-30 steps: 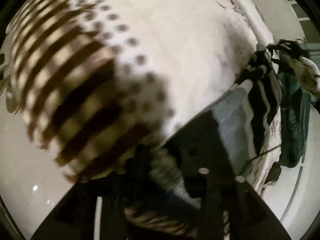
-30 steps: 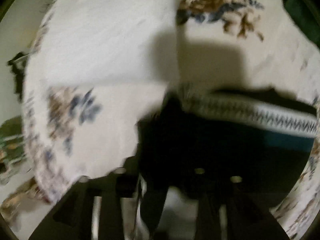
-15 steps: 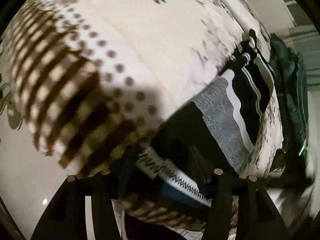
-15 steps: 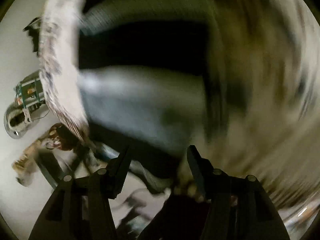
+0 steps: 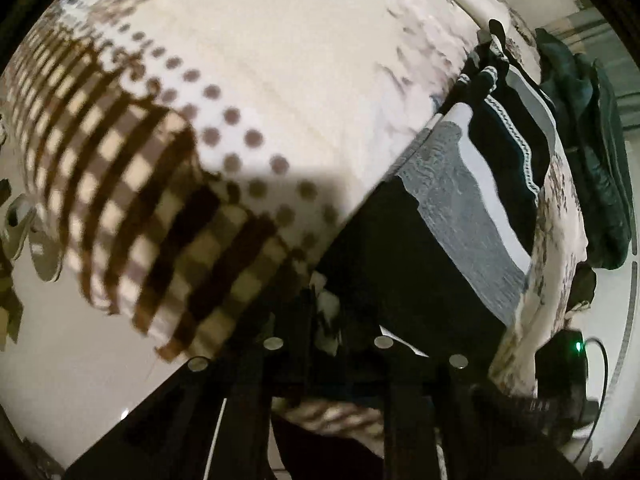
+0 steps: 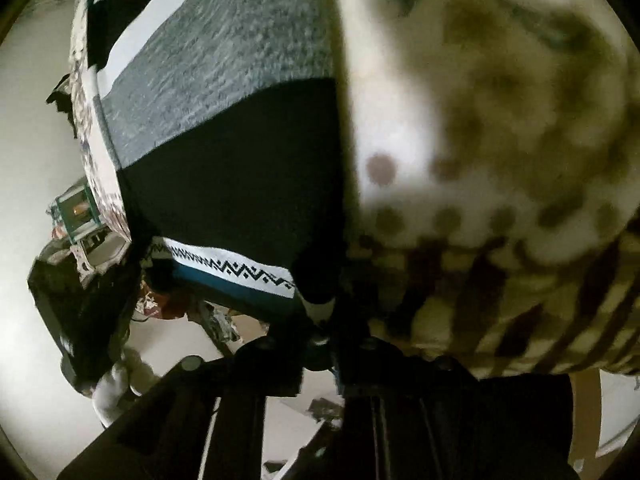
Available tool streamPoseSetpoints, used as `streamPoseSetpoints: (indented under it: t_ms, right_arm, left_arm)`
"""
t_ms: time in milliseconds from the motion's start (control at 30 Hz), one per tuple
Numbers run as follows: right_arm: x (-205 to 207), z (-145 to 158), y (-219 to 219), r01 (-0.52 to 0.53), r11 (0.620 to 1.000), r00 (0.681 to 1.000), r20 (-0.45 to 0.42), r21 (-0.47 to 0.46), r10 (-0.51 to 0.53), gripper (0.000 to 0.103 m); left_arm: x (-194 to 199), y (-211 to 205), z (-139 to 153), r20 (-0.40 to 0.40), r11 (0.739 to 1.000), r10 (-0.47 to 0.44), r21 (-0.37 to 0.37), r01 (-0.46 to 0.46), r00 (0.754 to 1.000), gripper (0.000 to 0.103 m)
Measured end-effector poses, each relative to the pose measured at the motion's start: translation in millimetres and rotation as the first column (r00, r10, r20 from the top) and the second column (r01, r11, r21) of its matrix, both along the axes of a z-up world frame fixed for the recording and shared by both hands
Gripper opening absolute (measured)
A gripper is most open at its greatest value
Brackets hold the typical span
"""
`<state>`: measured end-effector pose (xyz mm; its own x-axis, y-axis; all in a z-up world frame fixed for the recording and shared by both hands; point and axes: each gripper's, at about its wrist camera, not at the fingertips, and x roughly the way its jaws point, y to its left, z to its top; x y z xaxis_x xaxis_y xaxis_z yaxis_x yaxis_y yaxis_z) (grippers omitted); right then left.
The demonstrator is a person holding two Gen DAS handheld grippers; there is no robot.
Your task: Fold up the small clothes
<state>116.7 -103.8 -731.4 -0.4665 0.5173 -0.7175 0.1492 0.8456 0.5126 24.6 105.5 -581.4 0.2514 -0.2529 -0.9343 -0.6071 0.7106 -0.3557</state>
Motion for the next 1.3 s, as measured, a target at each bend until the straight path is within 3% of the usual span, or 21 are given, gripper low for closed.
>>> streamPoseSetpoints:
  t_ms: [67,133,300,500,600,700,767,833,900,1100,1167,1300]
  right_arm:
    - [16.7,18.8,-10.2,0.02,1.0,1.0,0.015,0.014,-0.02,0.047]
    - [41.9,45.3,-23.9,0.053,0.998,0.996,0.075,0.046,-0.056,0.06]
    - [137.5,100.8,-53.9,0.183,0.98,0.963,0.188,0.081,-0.195,0.06]
    - [290.9,133.9,-63.4,0.302,0.951,0.86,0.411,0.065,-0.301,0.061]
    - [365.6,122.4,-59.5,0.343,0.936,0.828,0.448,0.073,-0.338,0.061]
    - [430.7,103.1,-38.4,0.34,0.937,0.837,0.429,0.082,-0.341,0.061]
    - [454.8,90.5,-29.4,0.335,0.942,0.848,0.428,0.024,-0.312,0.061]
    - [462.5,81.5,-24.8,0.33,0.943,0.853,0.442,-0.044,-0.278,0.061]
    - [462.8,78.4,-26.3,0.334,0.936,0.854,0.455,-0.109,-0.251,0.061]
    - [449.3,81.8,-26.9,0.336,0.934,0.844,0.478,-0.12,-0.242,0.061]
    - [455.1,87.3,-30.2,0.347,0.935,0.827,0.494,-0.073,-0.268,0.061]
    - [475.1,84.6,-38.2,0.4,0.916,0.8,0.485,0.01,-0.355,0.061]
  left_arm:
    - [4.2,2.6,22.7,0.01,0.999,-0.01,0.035,0.01,1.0,0.032]
    - [18.6,5.5,48.9,0.067,0.999,-0.022,0.051,0.019,0.998,0.057]
    - [111.6,22.4,84.7,0.225,0.998,-0.059,0.01,0.059,0.973,0.059]
    - [303.1,36.2,67.3,0.361,0.977,-0.198,-0.005,0.215,0.911,0.059]
    - [390.4,31.7,44.4,0.386,0.947,-0.291,-0.015,0.321,0.875,0.059]
    - [442.7,18.9,25.0,0.381,0.904,-0.39,-0.014,0.427,0.838,0.059]
    - [452.6,4.7,14.5,0.318,0.859,-0.499,0.061,0.508,0.806,0.059]
    - [447.1,-0.3,-5.5,0.202,0.802,-0.597,0.163,0.574,0.776,0.059]
    - [434.3,15.2,-22.6,0.156,0.799,-0.601,0.16,0.58,0.784,0.061]
    - [403.1,68.8,-12.5,0.218,0.895,-0.441,0.044,0.443,0.87,0.059]
    - [405.8,71.3,-5.5,0.297,0.911,-0.385,-0.027,0.411,0.874,0.059]
    - [446.7,58.3,-11.8,0.363,0.905,-0.343,-0.119,0.408,0.867,0.059]
